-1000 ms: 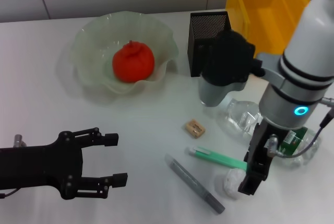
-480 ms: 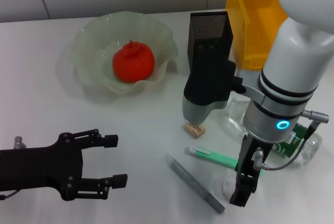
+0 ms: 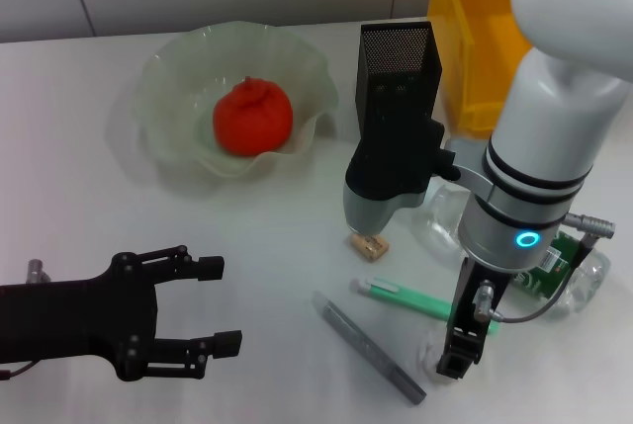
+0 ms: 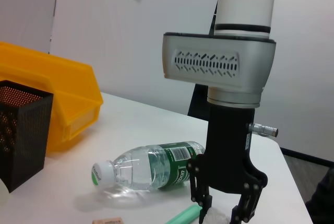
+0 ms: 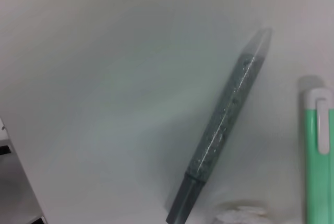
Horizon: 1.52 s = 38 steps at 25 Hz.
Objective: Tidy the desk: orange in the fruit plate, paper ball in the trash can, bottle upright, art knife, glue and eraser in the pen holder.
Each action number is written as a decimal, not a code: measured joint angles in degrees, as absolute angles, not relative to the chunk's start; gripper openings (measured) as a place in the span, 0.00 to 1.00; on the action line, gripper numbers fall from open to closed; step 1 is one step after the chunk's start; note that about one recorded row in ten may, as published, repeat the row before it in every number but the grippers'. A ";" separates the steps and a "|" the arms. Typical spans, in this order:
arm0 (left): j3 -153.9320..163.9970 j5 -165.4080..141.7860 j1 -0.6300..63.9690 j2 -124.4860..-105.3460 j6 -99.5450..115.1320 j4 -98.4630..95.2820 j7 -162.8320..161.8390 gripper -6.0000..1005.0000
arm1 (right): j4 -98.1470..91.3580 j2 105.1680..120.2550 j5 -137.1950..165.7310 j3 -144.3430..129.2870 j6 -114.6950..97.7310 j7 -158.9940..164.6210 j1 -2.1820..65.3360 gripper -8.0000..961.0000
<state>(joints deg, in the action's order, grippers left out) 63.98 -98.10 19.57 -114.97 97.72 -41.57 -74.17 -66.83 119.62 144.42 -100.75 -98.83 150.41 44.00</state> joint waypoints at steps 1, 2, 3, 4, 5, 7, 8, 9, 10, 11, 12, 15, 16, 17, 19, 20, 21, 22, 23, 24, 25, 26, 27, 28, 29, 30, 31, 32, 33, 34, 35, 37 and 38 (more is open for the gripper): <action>63.98 -98.10 19.58 -115.00 97.69 -41.57 -74.17 0.85 | -66.83 119.62 144.42 -100.75 -98.83 150.41 44.01 0.55; 63.98 -98.10 19.58 -115.00 97.69 -41.57 -74.17 0.85 | -66.70 119.62 144.42 -100.90 -98.70 150.41 44.06 0.51; 63.98 -98.10 19.58 -115.00 97.69 -41.57 -74.17 0.85 | -66.62 119.62 144.42 -101.04 -98.60 150.41 44.07 0.49; 63.98 -98.10 19.58 -115.02 97.66 -41.57 -74.17 0.85 | -66.58 119.62 144.42 -101.13 -98.52 150.41 44.07 0.47; 63.88 -98.09 19.59 -115.05 97.59 -41.57 -74.18 0.85 | -66.69 119.62 144.42 -101.11 -98.67 150.41 44.11 0.46; 63.73 -98.10 19.60 -115.05 97.58 -41.57 -74.18 0.85 | -66.98 119.58 144.41 -100.92 -99.06 150.41 44.13 0.42; 63.73 -98.10 19.60 -115.05 97.58 -41.57 -74.18 0.85 | -67.59 119.52 144.41 -100.46 -99.68 150.40 44.12 0.40; 63.56 -98.10 19.60 -115.05 97.57 -41.57 -74.18 0.85 | -68.42 119.46 144.40 -99.69 -100.48 150.37 44.01 0.40; 63.56 -98.10 19.60 -115.05 97.57 -41.57 -74.18 0.85 | -70.86 119.30 144.42 -97.21 -102.47 149.96 43.60 0.40; 63.34 -98.09 19.60 -115.13 97.55 -41.57 -74.17 0.85 | -72.30 119.21 144.55 -95.29 -103.56 149.62 43.38 0.40; 63.34 -98.09 19.60 -115.13 97.55 -41.57 -74.17 0.85 | -73.84 119.17 144.91 -93.02 -104.95 149.08 43.25 0.40; 63.27 -98.08 19.60 -115.14 97.55 -41.24 -73.60 0.85 | -78.59 119.10 147.34 -85.38 -108.87 147.32 43.07 0.39; 63.26 -98.08 19.60 -115.14 97.55 -41.19 -73.57 0.85 | -78.59 119.10 147.34 -85.38 -108.87 147.32 43.07 0.39; 63.26 -98.08 19.60 -115.14 97.56 -41.15 -73.55 0.85 | -80.32 119.04 148.76 -82.55 -110.11 146.62 43.06 0.39; 63.27 -98.08 19.60 -115.14 97.56 -41.14 -73.49 0.85 | -83.74 118.65 152.40 -76.98 -111.62 145.20 43.04 0.39; 63.26 -98.08 19.60 -115.14 97.64 -41.13 -73.45 0.85 | -86.51 117.94 155.67 -72.11 -112.14 143.90 43.25 0.39; 63.26 -98.08 19.60 -115.14 97.64 -41.13 -73.45 0.85 | -86.51 117.94 155.67 -72.11 -112.14 143.90 43.25 0.39; 63.26 -98.08 19.60 -115.14 97.70 -41.12 -73.44 0.85 | -87.78 117.53 157.05 -69.53 -112.21 143.12 43.37 0.39; 63.23 -98.08 19.59 -115.14 97.71 -41.11 -73.44 0.85 | -89.00 117.18 158.02 -66.82 -111.86 142.19 43.40 0.39; 63.22 -98.08 19.60 -115.14 97.71 -41.08 -73.43 0.85 | -89.50 117.07 158.33 -65.22 -111.25 141.40 43.34 0.39; 63.19 -98.08 19.60 -115.14 97.66 -41.01 -73.41 0.85 | -90.00 116.97 158.65 -63.28 -110.23 140.42 43.14 0.39; 63.19 -98.08 19.60 -115.19 97.63 -40.98 -73.30 0.85 | -90.13 116.95 158.79 -61.84 -108.77 139.61 42.71 0.39; 63.18 -98.08 19.58 -115.28 97.59 -40.95 -73.16 0.85 | -90.21 116.92 158.89 -60.98 -107.25 139.10 42.27 0.39; 63.14 -98.08 19.52 -115.38 97.59 -40.94 -73.06 0.85 | -90.13 116.92 159.02 -60.43 -105.46 138.61 41.67 0.39; 63.07 -98.08 19.47 -115.45 97.58 -40.94 -72.97 0.85 | -90.00 116.93 159.21 -60.21 -103.62 138.35 41.01 0.39; 62.86 -98.08 19.37 -115.54 97.58 -40.94 -72.89 0.85 | -89.71 117.09 160.11 -60.04 -100.19 137.72 39.79 0.39; 62.86 -98.08 19.37 -115.54 97.58 -40.94 -72.89 0.85 | -89.71 117.09 160.11 -60.04 -100.19 137.72 39.79 0.39; 62.76 -98.08 19.36 -115.55 97.60 -40.95 -72.88 0.85 | -89.54 117.22 160.97 -60.08 -98.37 137.58 39.27 0.39; 62.66 -98.08 19.35 -115.55 97.63 -40.94 -72.88 0.85 | -89.31 117.42 161.91 -60.19 -96.26 137.45 38.61 0.39; 62.60 -98.08 19.34 -115.56 97.66 -40.94 -72.88 0.84 | -89.10 117.63 162.61 -60.31 -93.91 137.32 37.99 0.39; 62.49 -98.08 19.30 -115.57 97.65 -40.95 -72.87 0.84 | -88.70 118.16 163.05 -60.43 -89.48 136.54 36.69 0.39; 62.47 -98.08 19.28 -115.57 97.62 -40.95 -72.87 0.84 | -88.45 118.52 162.92 -60.43 -87.22 135.71 36.11 0.38; 62.45 -98.08 19.26 -115.58 97.57 -40.94 -72.86 0.84 | -87.93 118.86 162.57 -60.43 -84.78 134.84 35.51 0.38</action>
